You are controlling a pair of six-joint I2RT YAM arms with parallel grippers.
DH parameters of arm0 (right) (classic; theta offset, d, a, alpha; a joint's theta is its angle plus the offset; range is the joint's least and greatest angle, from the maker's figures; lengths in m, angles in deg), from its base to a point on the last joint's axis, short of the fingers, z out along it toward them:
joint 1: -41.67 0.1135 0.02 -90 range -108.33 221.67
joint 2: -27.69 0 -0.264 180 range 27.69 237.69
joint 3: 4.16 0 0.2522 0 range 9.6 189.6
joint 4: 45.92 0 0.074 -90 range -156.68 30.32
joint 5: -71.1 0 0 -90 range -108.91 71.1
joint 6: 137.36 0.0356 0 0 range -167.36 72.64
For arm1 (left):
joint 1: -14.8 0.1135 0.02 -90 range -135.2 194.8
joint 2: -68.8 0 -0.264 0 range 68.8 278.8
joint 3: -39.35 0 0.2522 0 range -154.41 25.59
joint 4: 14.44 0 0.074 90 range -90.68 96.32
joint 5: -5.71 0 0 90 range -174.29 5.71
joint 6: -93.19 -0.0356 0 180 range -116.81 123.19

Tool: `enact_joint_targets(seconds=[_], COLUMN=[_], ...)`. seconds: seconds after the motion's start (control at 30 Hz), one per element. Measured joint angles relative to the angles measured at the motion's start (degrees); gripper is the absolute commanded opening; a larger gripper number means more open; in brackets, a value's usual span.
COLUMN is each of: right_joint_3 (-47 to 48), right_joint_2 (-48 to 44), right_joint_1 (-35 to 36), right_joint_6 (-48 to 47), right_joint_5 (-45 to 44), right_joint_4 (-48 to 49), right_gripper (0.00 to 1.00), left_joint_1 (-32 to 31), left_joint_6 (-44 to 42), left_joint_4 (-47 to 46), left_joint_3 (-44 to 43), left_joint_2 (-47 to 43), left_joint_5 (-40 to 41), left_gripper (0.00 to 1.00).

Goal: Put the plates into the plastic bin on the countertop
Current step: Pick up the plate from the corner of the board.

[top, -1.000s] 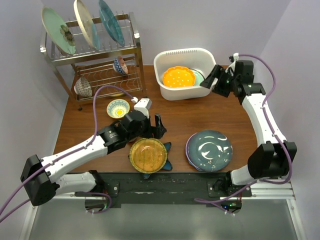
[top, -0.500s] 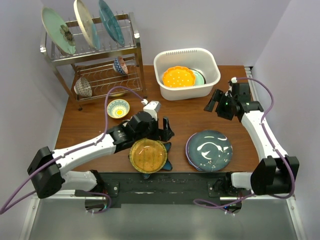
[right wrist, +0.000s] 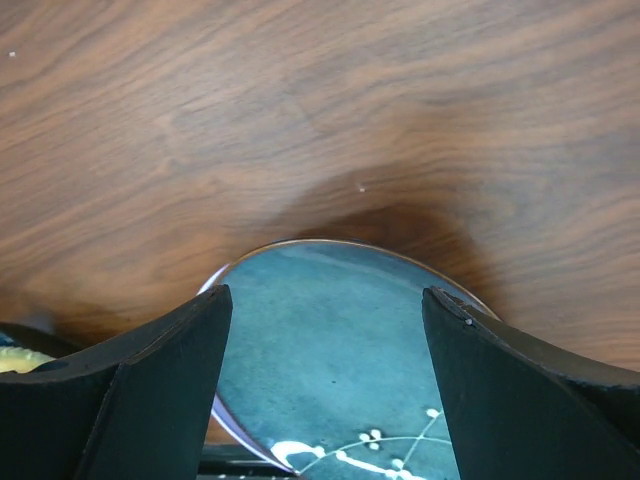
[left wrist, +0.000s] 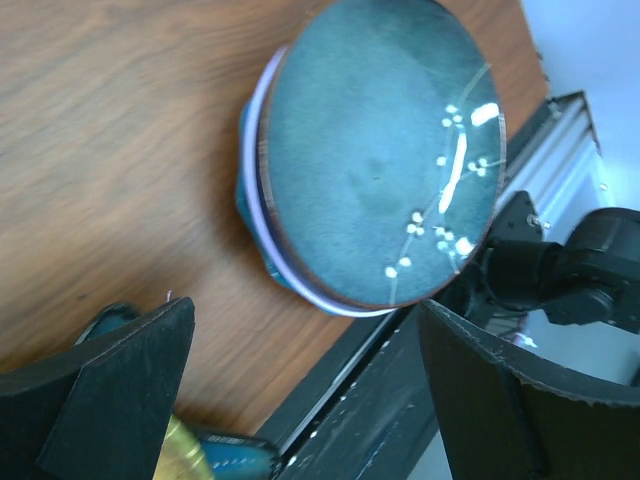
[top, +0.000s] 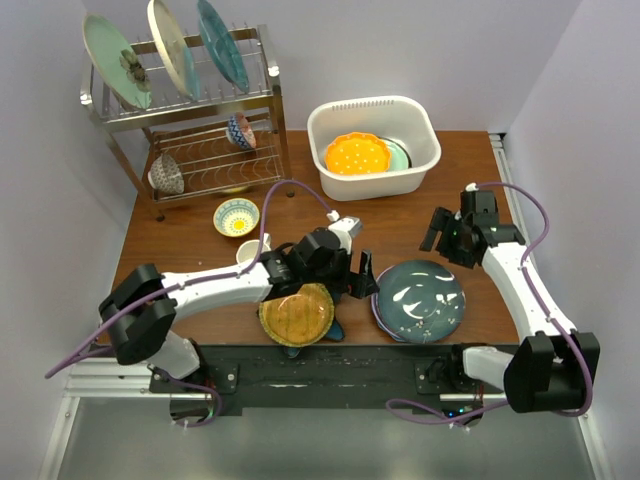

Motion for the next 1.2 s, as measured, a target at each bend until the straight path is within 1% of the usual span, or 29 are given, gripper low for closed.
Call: enact_joint_targets(seconds=[0.3,0.5,0.63,1.0,1.2], right_joint_3=[-4.1,-4.2,-4.2,-4.2,-4.2], right_joint_2=[-3.0,-5.6,-5.7,-2.9,-2.8], right_joint_1=[0.0,0.0,0.0,0.0,0.0], right_joint_6=[0.1,0.6,1.0,0.9,0.8], right_joint_5=[-6.7,-11.5,-13.5,-13.1,-12.6], right_joint_4=[-1.9,-2.5,-2.8,-2.8,-2.8], right_gripper=[0.81,0.81,0.81,0.8,0.8], left_joint_1=[-1.6,-2.4,-3.0,-4.1,-5.7], left_joint_6=[0.4,0.5,0.5,0.3,-0.5], left_joint_4=[-5.0,-7.1,-7.6,-6.5,-1.7], left_joint_3=[-2.5,-4.0,-4.7,-8.0,-12.5], left_joint_2=[5.3,9.0,11.2,16.0,18.5], left_joint_5=[-5.5,-8.4,-9.3,-8.7,-5.2], left_gripper=[0.96,0.96,0.96,0.96,0.96])
